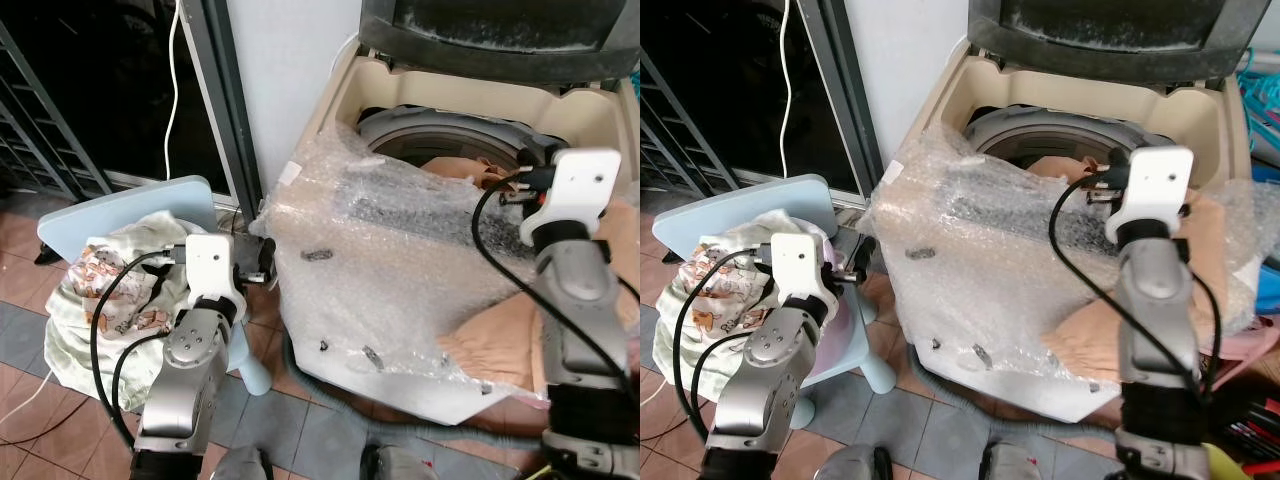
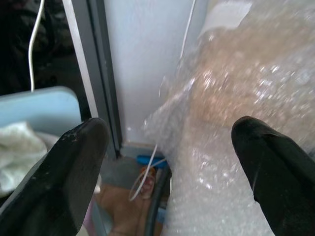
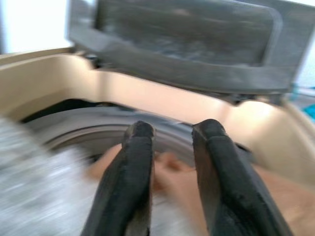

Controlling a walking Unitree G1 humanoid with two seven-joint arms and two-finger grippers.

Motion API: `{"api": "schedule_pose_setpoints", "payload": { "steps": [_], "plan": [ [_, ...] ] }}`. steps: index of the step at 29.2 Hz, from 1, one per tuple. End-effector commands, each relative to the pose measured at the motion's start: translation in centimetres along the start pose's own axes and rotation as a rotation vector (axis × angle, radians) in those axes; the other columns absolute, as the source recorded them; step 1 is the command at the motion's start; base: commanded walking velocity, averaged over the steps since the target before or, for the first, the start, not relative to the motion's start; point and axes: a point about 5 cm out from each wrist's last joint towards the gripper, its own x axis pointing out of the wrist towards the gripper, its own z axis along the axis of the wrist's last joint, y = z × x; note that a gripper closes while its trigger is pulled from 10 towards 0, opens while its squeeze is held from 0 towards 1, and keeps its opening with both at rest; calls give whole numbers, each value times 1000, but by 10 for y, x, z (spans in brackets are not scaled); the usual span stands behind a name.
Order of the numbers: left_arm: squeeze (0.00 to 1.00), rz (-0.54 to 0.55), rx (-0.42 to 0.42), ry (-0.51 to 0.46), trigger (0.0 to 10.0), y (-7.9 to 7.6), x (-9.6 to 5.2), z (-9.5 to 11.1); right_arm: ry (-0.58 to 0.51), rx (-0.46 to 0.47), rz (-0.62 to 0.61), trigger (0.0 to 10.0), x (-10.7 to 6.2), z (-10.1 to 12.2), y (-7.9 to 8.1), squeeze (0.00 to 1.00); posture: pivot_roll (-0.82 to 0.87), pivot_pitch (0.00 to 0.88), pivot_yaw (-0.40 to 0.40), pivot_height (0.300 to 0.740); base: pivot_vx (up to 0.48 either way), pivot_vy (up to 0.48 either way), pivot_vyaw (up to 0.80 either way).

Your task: Clothes washing

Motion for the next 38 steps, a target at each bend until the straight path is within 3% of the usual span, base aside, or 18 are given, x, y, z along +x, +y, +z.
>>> {"api": "schedule_pose_setpoints", "payload": {
  "steps": [1, 2, 9, 14, 22, 26, 28, 30, 35, 37, 38],
  "plan": [
    [0, 2, -4, 0, 10000, 4, -3, 1, -37, 3, 48, 10000, -2, 9, 8, 843, -50, 69, 45, 740, 0, 0, 0],
    [0, -8, -2, 8, 10000, 2, -5, -1, -53, -2, 48, 10000, -1, 11, 9, 0, -48, 65, 50, 740, 0, 0, 0],
    [0, -41, -17, 16, 10000, -10, -4, -3, -84, 8, 20, 10000, 13, 23, 3, 0, -45, 51, 50, 740, -242, 0, 0],
    [0, -37, -23, 19, 10000, -10, -3, -4, -80, -3, 51, 10000, 19, 26, 5, 0, -44, 46, 45, 740, -272, 0, 0],
    [0, -9, -13, 6, 10000, -3, -1, -1, -24, 14, 127, 10000, 20, 18, 30, 0, -26, 42, 33, 740, -188, 0, 0],
    [0, -7, 9, -17, 10000, -1, 1, 4, -10, 73, 139, 10000, 18, 15, 36, 0, -10, 38, 25, 740, 0, 0, 0],
    [0, 4, -35, -51, 10000, 3, 1, 12, 27, 158, 231, 10000, 3, 5, 45, 0, -7, 44, 26, 740, 0, 0, 0],
    [0, 0, -55, -62, 10000, 5, -2, 14, 20, 203, 244, 10000, -4, 3, 47, 0, -8, 52, 33, 740, 0, 0, 0],
    [0, 28, -82, -20, 10000, 7, -7, 2, 72, 66, 178, 10000, -7, -7, 52, 0, -23, 66, 55, 740, 0, 0, 0],
    [0, 22, -78, -22, 10000, 5, -5, 3, 117, 223, 152, 10000, -4, -9, 54, 0, -14, 67, 62, 740, 0, 0, 0],
    [0, 16, -76, -25, 10000, 5, -4, 5, 119, 234, 136, 10000, -2, -9, 52, 0, -11, 66, 63, 740, 0, 0, 0]
  ]
}}
